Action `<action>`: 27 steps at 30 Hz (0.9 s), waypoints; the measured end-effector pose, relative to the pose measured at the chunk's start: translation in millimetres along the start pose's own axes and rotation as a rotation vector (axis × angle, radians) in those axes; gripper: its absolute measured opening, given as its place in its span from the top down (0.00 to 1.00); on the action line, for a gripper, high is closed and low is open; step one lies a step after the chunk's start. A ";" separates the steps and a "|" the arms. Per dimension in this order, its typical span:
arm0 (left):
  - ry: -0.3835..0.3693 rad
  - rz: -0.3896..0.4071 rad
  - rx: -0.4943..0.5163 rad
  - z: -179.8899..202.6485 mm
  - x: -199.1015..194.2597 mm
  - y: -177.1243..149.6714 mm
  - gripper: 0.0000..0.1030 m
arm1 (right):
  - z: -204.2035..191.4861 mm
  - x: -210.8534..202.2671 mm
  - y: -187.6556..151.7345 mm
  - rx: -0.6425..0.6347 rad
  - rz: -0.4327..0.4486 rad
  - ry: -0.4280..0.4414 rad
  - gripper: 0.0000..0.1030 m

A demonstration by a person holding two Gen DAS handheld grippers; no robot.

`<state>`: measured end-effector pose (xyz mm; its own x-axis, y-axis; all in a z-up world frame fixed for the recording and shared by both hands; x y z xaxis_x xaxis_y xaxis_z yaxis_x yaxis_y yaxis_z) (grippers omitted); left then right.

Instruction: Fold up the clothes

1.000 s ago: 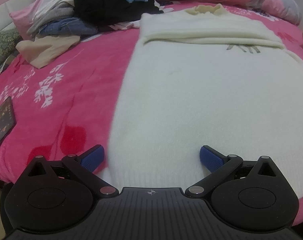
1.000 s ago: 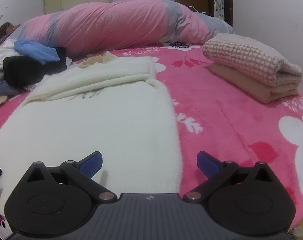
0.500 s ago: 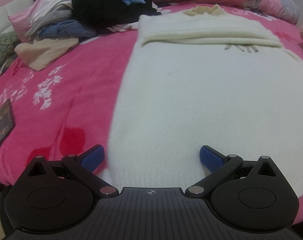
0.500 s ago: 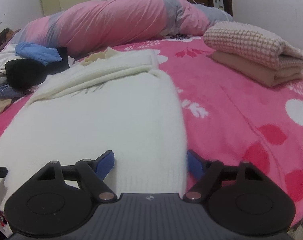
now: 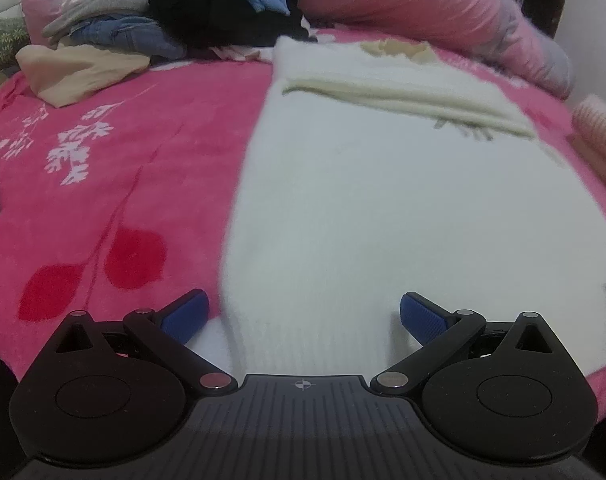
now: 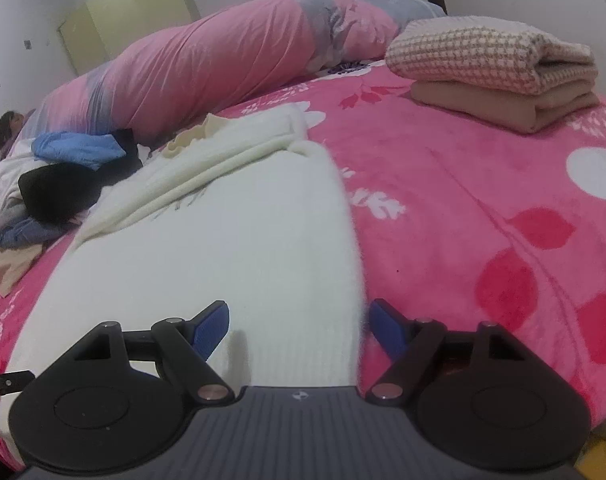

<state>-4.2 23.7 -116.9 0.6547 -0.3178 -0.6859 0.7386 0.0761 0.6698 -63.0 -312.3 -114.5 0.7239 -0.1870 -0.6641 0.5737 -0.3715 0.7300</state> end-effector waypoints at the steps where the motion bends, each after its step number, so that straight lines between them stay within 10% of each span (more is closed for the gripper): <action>1: -0.012 0.012 -0.004 -1.3 -3.2 -0.3 0.00 | -0.4 -0.1 0.2 0.004 -0.001 -0.001 0.22; 27: -0.270 0.136 -0.180 -61.6 -39.1 -14.7 0.13 | 22.1 -9.3 3.1 0.194 -0.034 0.058 0.18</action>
<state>-30.7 93.3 -117.5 0.7010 -0.5295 -0.4777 0.6795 0.2926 0.6728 -76.4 -331.8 -109.6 0.7295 -0.1210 -0.6732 0.5176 -0.5458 0.6590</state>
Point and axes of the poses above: each gripper's, at about its wrist camera, not at the fingertips, and x roughly the way its jaws point, z to its right, y to its top, the point moved 2 cm from there along x, roughly the way its jaws point, and after that the axes turned 14 degrees about -y, right-handed, at the moved point
